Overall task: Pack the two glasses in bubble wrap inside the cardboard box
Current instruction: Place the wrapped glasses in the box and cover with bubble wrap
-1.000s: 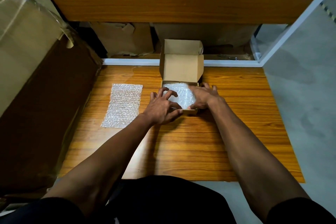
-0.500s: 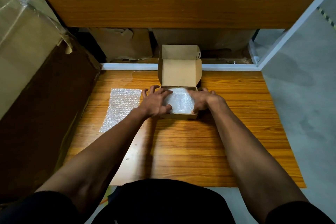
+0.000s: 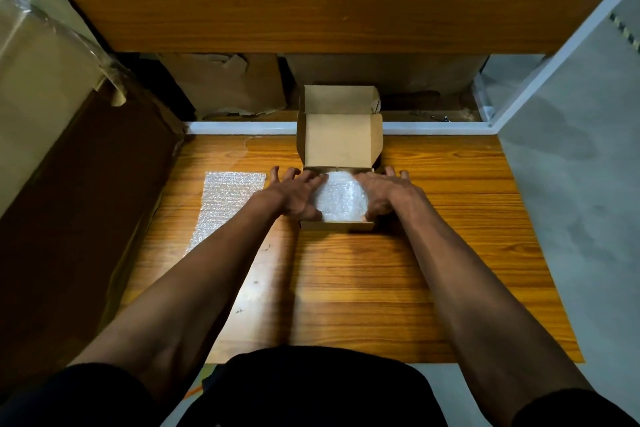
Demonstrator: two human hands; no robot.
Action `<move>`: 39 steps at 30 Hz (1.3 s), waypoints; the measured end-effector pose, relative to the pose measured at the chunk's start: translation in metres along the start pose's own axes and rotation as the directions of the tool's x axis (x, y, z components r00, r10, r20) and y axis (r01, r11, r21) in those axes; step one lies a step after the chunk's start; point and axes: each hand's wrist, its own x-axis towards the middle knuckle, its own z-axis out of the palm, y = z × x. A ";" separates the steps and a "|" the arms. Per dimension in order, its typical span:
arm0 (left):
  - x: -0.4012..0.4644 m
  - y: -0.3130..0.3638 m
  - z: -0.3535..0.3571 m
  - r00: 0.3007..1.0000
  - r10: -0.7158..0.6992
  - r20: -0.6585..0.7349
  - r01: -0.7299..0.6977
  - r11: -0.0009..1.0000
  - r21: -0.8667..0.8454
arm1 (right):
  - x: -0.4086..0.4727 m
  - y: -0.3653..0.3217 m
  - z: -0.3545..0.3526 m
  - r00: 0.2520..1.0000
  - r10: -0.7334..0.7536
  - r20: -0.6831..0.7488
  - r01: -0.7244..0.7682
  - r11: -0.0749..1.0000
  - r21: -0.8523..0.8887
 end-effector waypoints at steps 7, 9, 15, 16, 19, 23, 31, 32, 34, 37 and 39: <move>0.001 0.005 -0.009 0.999 -0.021 0.037 0.018 0.998 0.061 | -0.004 -0.004 -0.003 1.000 0.024 -0.007 -0.024 0.999 -0.042; -0.001 0.003 -0.009 0.999 -0.013 0.038 0.011 0.999 0.049 | -0.005 -0.006 -0.005 0.999 0.033 -0.032 -0.035 0.997 -0.065; -0.013 -0.004 -0.015 0.999 0.016 -0.031 -0.015 1.000 0.025 | -0.003 -0.013 -0.005 0.991 0.035 -0.132 -0.061 0.978 -0.199; -0.015 -0.005 -0.016 1.000 0.014 -0.024 -0.013 0.999 0.037 | -0.004 -0.014 -0.005 0.990 0.043 -0.134 -0.070 0.977 -0.202; -0.016 -0.001 -0.019 1.000 -0.008 0.018 0.006 0.996 0.084 | -0.006 -0.017 -0.005 0.991 0.070 -0.117 -0.094 0.973 -0.209; -0.009 0.008 -0.024 0.994 -0.050 0.094 0.037 0.990 0.136 | -0.004 -0.019 -0.002 0.991 0.076 -0.108 -0.097 0.974 -0.203; -0.010 0.011 -0.023 0.994 -0.041 0.100 0.034 0.997 0.070 | -0.004 -0.019 0.005 0.983 0.056 -0.175 -0.085 0.983 -0.161; -0.011 0.010 -0.022 0.995 -0.037 0.091 0.033 0.999 0.037 | -0.005 -0.018 0.007 0.978 0.054 -0.200 -0.083 0.986 -0.142; -0.015 0.007 -0.021 0.997 -0.021 0.074 0.024 0.999 -0.037 | -0.008 -0.016 0.011 0.968 0.055 -0.246 -0.078 0.994 -0.083; -0.024 0.010 -0.019 1.000 0.004 -0.009 -0.005 0.991 -0.134 | -0.017 -0.015 0.016 0.938 0.046 -0.344 -0.026 0.998 0.060; -0.029 0.021 -0.015 0.990 -0.023 -0.138 0.000 0.985 -0.171 | -0.022 -0.019 0.021 0.869 0.042 -0.494 0.050 0.984 0.172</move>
